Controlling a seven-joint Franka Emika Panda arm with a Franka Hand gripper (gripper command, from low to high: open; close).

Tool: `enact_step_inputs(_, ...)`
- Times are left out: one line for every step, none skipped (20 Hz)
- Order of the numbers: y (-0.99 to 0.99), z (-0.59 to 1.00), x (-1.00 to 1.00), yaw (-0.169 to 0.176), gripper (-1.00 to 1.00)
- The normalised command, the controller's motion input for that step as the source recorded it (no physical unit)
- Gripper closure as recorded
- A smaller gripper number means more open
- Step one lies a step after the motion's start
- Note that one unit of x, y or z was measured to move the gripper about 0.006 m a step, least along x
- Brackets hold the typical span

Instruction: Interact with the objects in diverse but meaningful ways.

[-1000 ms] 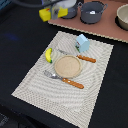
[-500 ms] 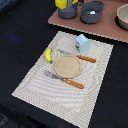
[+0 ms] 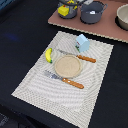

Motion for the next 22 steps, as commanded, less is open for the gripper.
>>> enact_step_inputs(0.00, -0.53, -0.21, 0.015, 1.00)
enact_step_inputs(0.00, -0.54, -0.21, 0.012, 1.00)
enact_step_inputs(0.00, -0.55, -0.24, 0.005, 1.00)
enact_step_inputs(0.00, -0.55, -0.24, 0.005, 1.00)
enact_step_inputs(0.00, -0.57, -0.27, 0.002, 1.00)
enact_step_inputs(0.00, -0.57, -0.26, 0.001, 1.00)
enact_step_inputs(0.00, -0.58, -0.27, 0.001, 1.00)
enact_step_inputs(0.00, -0.59, -0.29, 0.002, 1.00)
enact_step_inputs(0.00, -0.61, -0.29, 0.007, 1.00)
enact_step_inputs(0.00, -0.63, -0.31, 0.012, 1.00)
enact_step_inputs(0.00, -0.64, -0.33, 0.012, 1.00)
enact_step_inputs(0.00, -0.64, -0.35, 0.013, 1.00)
enact_step_inputs(0.00, -0.64, -0.35, 0.011, 1.00)
enact_step_inputs(0.00, -0.63, -0.33, 0.012, 1.00)
enact_step_inputs(0.00, -0.63, -0.33, 0.013, 1.00)
enact_step_inputs(0.00, -0.63, -0.34, 0.013, 1.00)
enact_step_inputs(0.00, -0.63, -0.32, 0.015, 1.00)
enact_step_inputs(0.00, -0.61, -0.34, 0.013, 1.00)
enact_step_inputs(0.00, -0.61, -0.34, 0.014, 1.00)
enact_step_inputs(0.00, -0.61, -0.33, 0.015, 1.00)
enact_step_inputs(0.00, -0.60, -0.36, 0.014, 1.00)
enact_step_inputs(0.00, -0.58, -0.34, 0.015, 1.00)
